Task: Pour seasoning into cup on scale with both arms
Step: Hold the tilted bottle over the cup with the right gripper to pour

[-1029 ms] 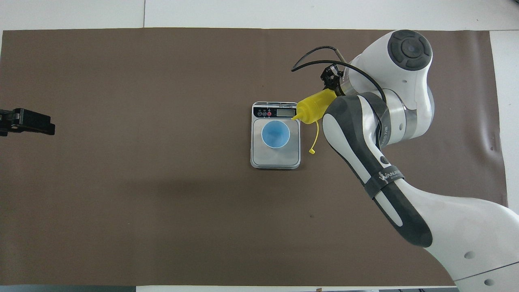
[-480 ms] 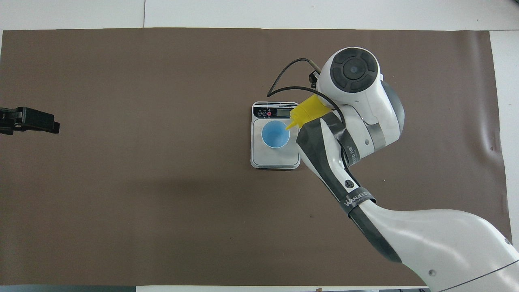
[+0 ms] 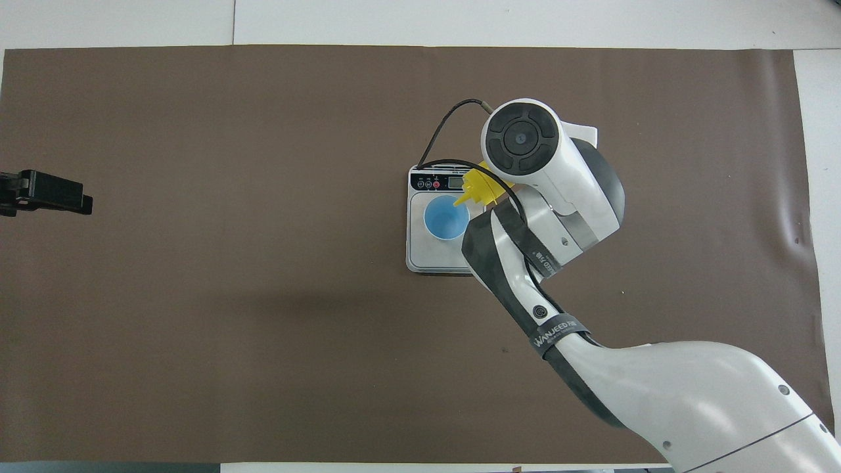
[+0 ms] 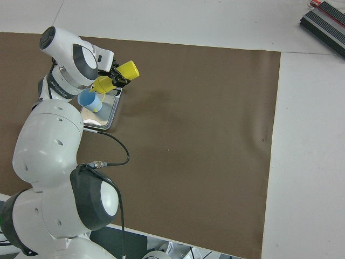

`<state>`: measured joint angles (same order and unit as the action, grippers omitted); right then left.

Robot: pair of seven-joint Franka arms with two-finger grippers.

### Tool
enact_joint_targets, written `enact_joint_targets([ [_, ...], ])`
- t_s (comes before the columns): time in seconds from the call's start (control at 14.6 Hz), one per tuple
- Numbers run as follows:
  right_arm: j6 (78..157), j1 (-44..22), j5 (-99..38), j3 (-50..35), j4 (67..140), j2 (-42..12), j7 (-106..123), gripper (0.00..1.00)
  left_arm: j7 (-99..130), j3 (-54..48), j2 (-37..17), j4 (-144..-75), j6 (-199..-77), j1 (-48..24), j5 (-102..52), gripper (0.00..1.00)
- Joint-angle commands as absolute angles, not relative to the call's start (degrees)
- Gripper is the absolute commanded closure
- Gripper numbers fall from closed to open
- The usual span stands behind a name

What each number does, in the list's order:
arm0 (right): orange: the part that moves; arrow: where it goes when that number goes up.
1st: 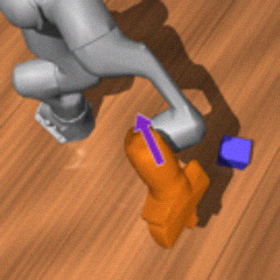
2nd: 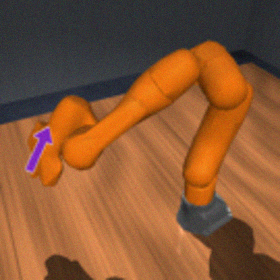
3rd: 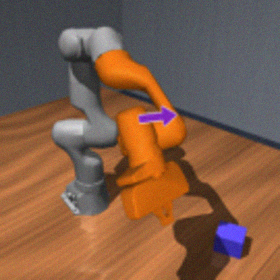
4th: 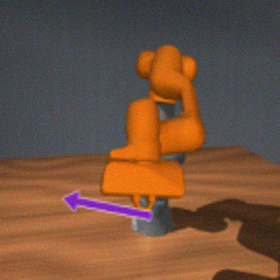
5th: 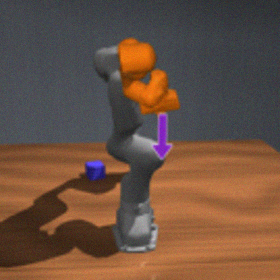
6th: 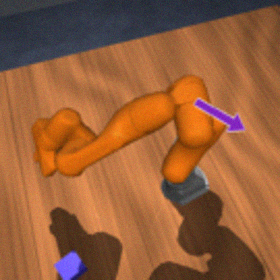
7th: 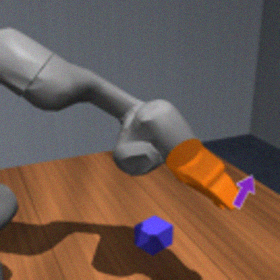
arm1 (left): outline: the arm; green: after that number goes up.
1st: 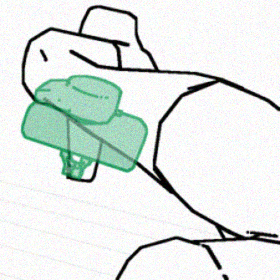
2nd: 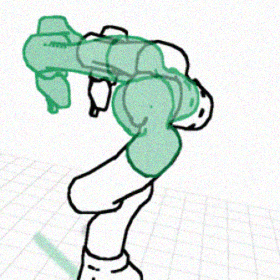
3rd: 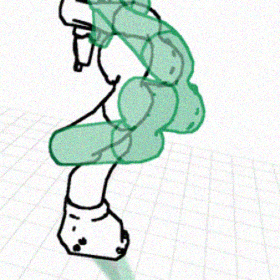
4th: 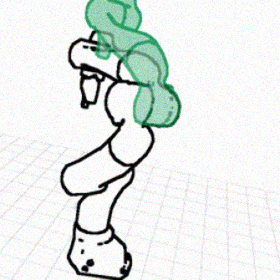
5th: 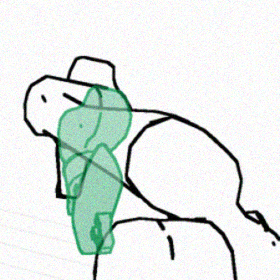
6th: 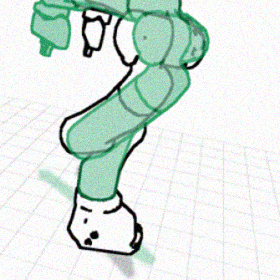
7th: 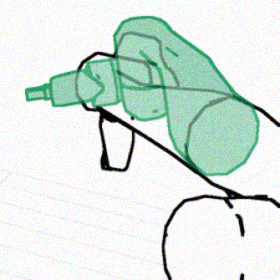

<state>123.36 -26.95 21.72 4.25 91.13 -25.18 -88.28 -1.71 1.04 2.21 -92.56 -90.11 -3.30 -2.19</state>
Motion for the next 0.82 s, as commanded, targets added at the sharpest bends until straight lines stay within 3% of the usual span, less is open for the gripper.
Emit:
enact_joint_targets([
  [0.0, 122.5, -27.2, 24.4, 4.3, 87.9, -26.4, -90.1, 1.0, -2.7, 0.8, 1.8, -92.1, -89.6, -2.7, -2.7, 0.0],
  [0.75, 119.4, -29.4, 29.1, 4.2, 87.8, -26.3, -89.6, 1.0, -2.6, 0.5, 2.0, -92.3, -89.1, -2.8, -0.4, 0.0],
])
